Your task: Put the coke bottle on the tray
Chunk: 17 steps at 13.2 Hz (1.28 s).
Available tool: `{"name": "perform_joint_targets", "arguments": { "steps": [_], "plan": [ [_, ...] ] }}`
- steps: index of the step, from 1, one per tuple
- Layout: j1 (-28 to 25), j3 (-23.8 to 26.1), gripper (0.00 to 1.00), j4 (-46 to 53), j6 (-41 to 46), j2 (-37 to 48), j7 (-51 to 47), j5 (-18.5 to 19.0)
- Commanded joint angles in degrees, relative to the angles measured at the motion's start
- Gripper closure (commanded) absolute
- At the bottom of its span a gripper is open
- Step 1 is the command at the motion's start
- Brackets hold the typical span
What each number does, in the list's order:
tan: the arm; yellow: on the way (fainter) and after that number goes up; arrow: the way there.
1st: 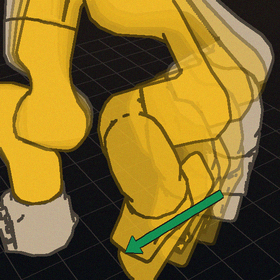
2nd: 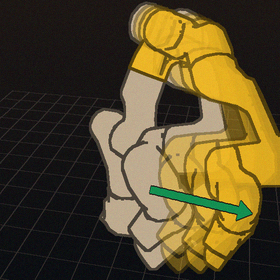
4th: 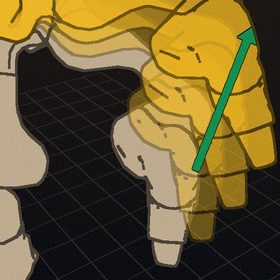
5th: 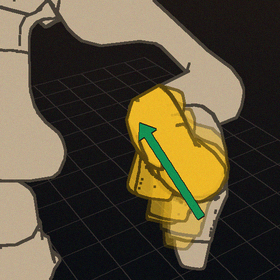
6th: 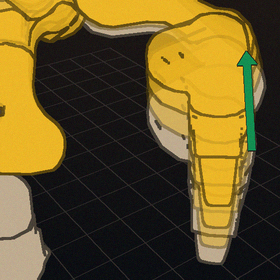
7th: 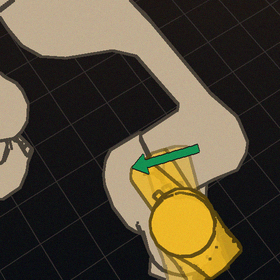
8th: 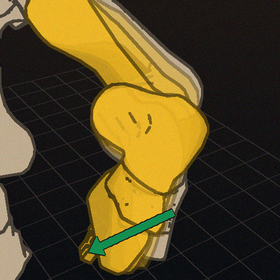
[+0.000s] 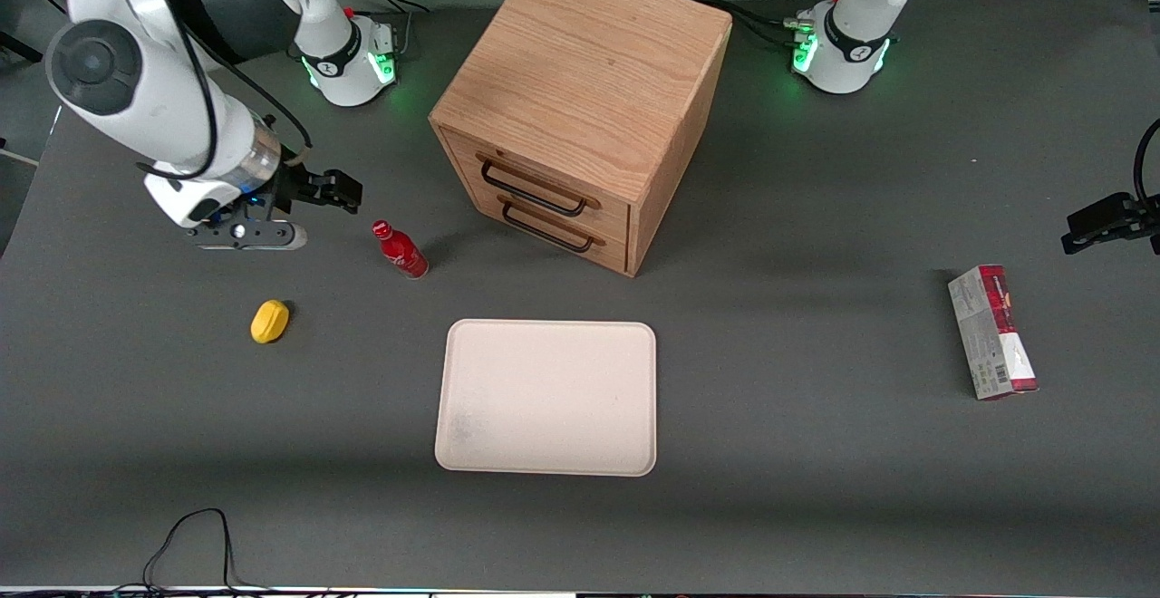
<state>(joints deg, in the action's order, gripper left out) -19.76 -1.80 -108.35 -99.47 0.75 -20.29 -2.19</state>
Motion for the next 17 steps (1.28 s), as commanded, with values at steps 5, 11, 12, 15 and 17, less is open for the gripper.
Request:
{"name": "perform_joint_targets", "arguments": {
  "steps": [5,11,12,15,17],
  "plan": [
    [-1.86,-0.23,0.0,-17.14,-16.78,3.38,-1.95,-0.62],
    [-3.53,-0.23,0.0,-24.27,-27.16,2.15,-3.0,-0.62],
    [-3.61,-0.23,0.0,-24.8,-27.87,2.06,-3.0,-0.62],
    [-3.96,-0.23,0.01,-27.52,-30.86,2.15,-3.0,-0.53],
    [-3.97,-0.23,0.01,-28.41,-32.71,2.06,-2.92,-0.27]
  ]
}}
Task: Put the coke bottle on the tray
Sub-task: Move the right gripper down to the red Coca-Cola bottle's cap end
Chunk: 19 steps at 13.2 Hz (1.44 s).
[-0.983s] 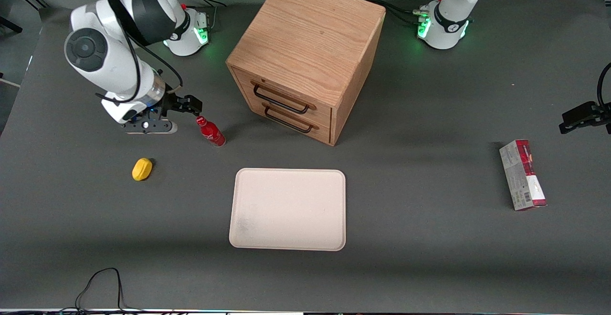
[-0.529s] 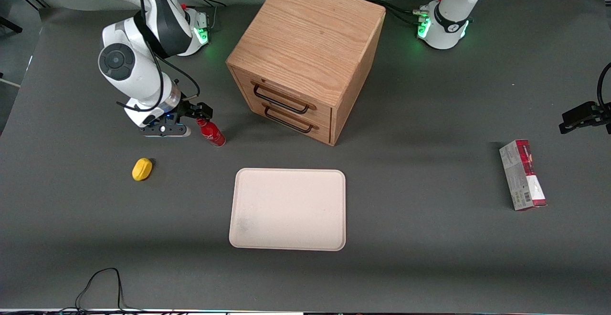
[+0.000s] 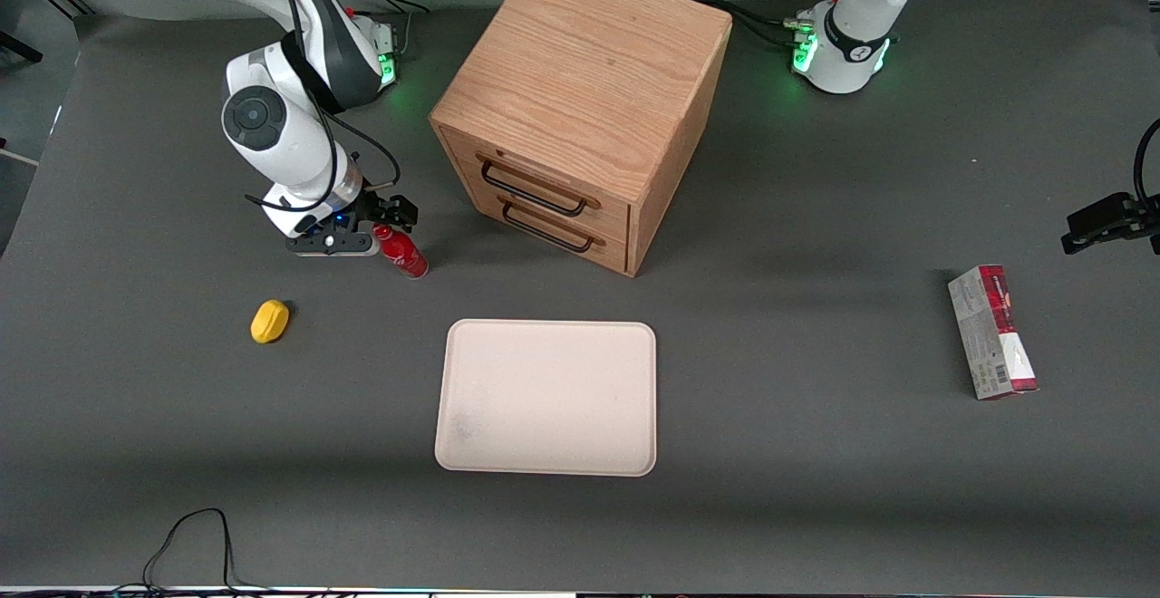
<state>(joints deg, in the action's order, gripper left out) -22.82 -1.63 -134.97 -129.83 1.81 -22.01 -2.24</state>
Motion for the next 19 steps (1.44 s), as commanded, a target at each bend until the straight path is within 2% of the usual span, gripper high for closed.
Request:
{"name": "perform_joint_targets", "arguments": {
  "steps": [1,3,5,6,10,11,17,19],
  "plan": [
    [-0.91,-0.39,0.01,-2.14,-2.79,0.83,-1.2,-0.13],
    [-0.91,-0.48,0.01,-2.05,-2.88,0.47,-1.11,0.04],
    [-0.91,-0.39,0.08,-2.05,-2.88,0.39,-1.11,0.13],
    [-0.91,-0.39,0.18,-2.05,-2.88,0.3,-1.02,0.13],
    [-0.91,-0.39,0.94,-2.05,-2.88,0.3,-1.11,0.13],
    [-0.91,-0.48,1.0,-2.05,-2.88,0.3,-1.11,0.13],
    [-0.82,-0.48,1.0,-1.53,-2.36,0.47,-1.11,0.13],
    [-0.73,-0.57,1.0,1.7,1.57,0.91,-1.02,0.31]
  ]
}}
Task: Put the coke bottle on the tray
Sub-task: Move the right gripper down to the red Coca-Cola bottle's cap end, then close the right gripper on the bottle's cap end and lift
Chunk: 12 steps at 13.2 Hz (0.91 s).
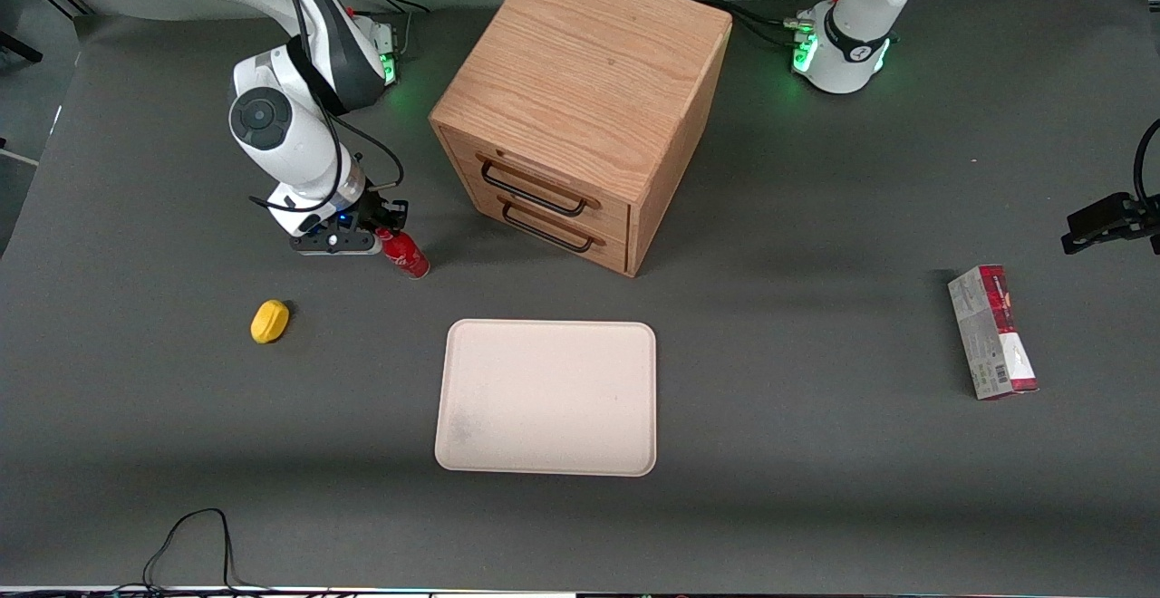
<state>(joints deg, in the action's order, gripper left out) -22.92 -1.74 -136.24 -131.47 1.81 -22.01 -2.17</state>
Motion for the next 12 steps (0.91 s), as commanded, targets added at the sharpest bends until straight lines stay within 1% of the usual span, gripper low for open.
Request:
{"name": "perform_joint_targets", "arguments": {
  "steps": [1,5,8,10,12],
  "plan": [
    [-0.29,-0.63,1.0,7.53,8.64,0.48,-0.85,0.24],
    [0.33,-2.83,1.0,25.89,27.37,-2.06,0.21,0.24],
    [0.42,-4.23,1.0,42.76,40.99,-8.03,0.91,0.15],
    [0.77,-4.59,1.0,53.13,47.68,-12.07,1.26,-0.29],
    [2.17,-4.59,1.0,63.51,53.4,-18.13,1.27,-0.55]
  ]
}}
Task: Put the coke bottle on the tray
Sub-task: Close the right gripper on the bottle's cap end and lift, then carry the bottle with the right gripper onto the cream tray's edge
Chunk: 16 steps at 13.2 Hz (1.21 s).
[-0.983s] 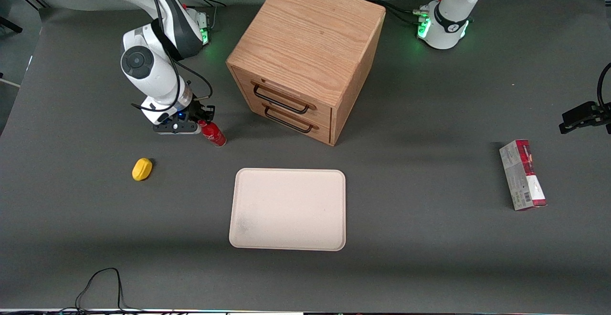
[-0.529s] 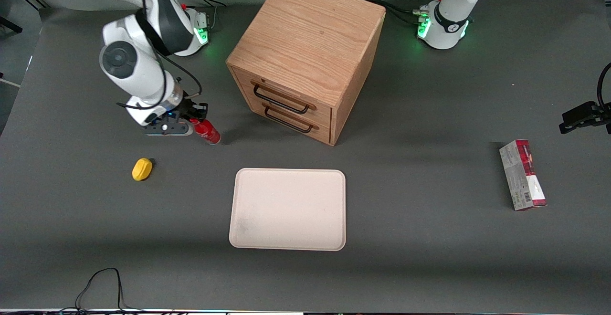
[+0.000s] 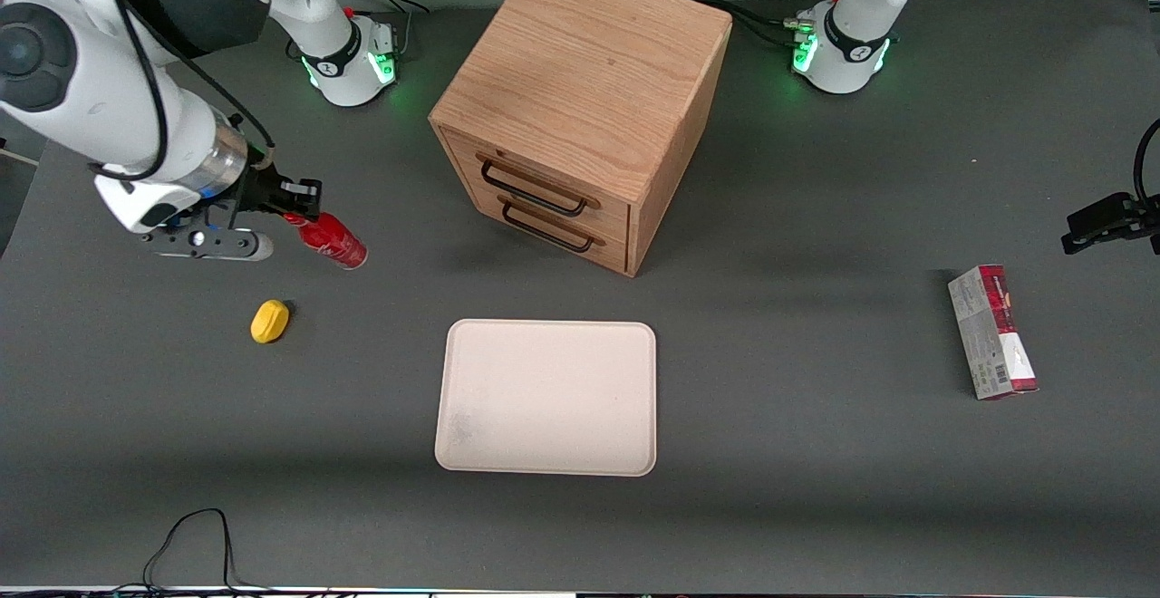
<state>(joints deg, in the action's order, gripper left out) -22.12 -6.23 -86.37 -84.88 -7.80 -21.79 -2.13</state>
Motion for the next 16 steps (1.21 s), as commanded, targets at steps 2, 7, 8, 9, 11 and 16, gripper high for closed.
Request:
{"name": "perform_joint_targets", "arguments": {
  "steps": [2,7,8,9,11,16],
  "plan": [
    [1.82,-0.18,1.0,20.95,9.56,-13.36,1.05,-0.95],
    [2.26,1.04,1.0,33.09,8.34,-24.61,0.35,-2.71],
    [2.26,2.18,1.0,34.42,6.68,-26.46,0.08,-2.71],
    [2.34,3.15,1.0,34.52,4.83,-27.7,-0.09,-2.62],
    [2.26,3.42,1.0,34.6,1.06,-30.24,-0.71,-2.71],
    [2.26,4.91,1.0,36.53,-8.88,-37.01,-1.06,-2.62]
  ]
}}
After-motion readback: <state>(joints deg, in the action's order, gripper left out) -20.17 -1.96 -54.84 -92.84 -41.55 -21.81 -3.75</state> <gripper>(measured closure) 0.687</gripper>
